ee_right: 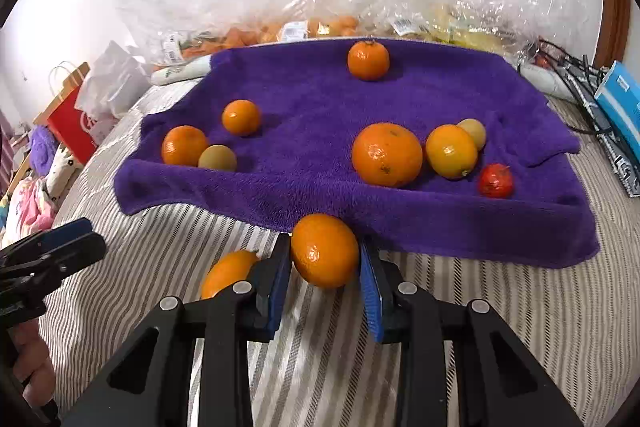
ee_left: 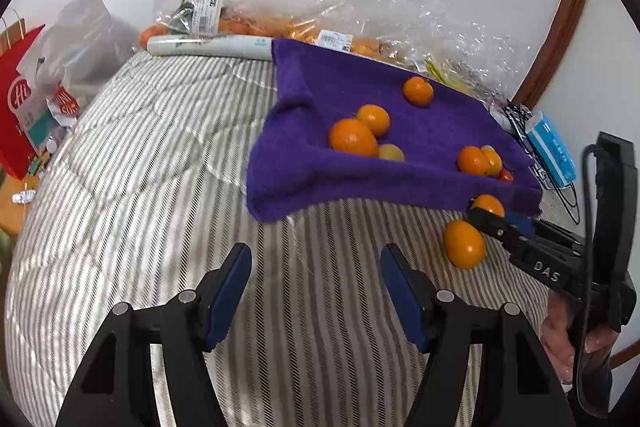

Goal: Organize fruits
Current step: 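Grasp an orange with the right tool while the left tool moves toward the oranges, then grasp the last loose orange with the left tool while the right tool holds its orange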

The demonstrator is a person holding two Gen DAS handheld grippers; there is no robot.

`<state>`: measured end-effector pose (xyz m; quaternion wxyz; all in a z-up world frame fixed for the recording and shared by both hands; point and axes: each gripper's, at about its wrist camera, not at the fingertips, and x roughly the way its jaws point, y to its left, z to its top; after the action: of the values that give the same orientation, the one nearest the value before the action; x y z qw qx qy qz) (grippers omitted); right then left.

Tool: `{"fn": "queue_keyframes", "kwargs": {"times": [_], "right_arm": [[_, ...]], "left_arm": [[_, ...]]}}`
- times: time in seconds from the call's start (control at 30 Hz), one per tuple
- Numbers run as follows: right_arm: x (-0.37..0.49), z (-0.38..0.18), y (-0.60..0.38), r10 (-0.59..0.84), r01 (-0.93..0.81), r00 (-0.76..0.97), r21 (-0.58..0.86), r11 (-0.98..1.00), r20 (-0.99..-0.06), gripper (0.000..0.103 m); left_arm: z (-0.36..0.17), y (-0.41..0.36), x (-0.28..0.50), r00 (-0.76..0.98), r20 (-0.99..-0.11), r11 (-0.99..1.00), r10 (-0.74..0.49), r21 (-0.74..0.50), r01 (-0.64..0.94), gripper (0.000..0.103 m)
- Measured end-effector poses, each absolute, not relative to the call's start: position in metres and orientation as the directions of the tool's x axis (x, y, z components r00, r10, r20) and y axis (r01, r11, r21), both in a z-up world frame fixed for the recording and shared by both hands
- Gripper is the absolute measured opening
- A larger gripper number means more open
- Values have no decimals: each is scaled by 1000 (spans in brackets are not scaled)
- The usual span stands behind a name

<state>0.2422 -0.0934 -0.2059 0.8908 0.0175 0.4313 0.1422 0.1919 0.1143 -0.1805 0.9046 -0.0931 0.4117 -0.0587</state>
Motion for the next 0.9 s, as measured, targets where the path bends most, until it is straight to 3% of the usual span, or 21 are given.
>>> {"fn": "queue_keyframes", "kwargs": {"times": [0.23, 0.47, 0.67, 0.73, 0.8, 0.9], "right_arm": [[214, -192, -128, 217, -204, 635, 110, 973, -741, 33], [191, -192, -181, 99, -105, 672, 38, 994, -734, 33], [186, -197, -220, 99, -39, 674, 99, 994, -732, 33], [184, -199, -226, 91, -24, 681, 102, 994, -727, 33], [182, -200, -228, 82, -20, 686, 94, 995, -723, 33], [183, -206, -227, 90, -23, 684, 102, 995, -724, 33]], "left_arm": [[-187, 86, 188, 613, -744, 958, -266, -276, 81, 65], [-191, 37, 193, 605, -747, 961, -275, -238, 143, 64], [-185, 2, 209, 635, -732, 968, -247, -209, 135, 64], [-189, -4, 217, 628, -748, 976, -216, -184, 117, 57], [-196, -9, 223, 616, -766, 983, -181, -164, 85, 41], [-198, -12, 226, 635, -761, 991, -133, -120, 64, 31]]}}
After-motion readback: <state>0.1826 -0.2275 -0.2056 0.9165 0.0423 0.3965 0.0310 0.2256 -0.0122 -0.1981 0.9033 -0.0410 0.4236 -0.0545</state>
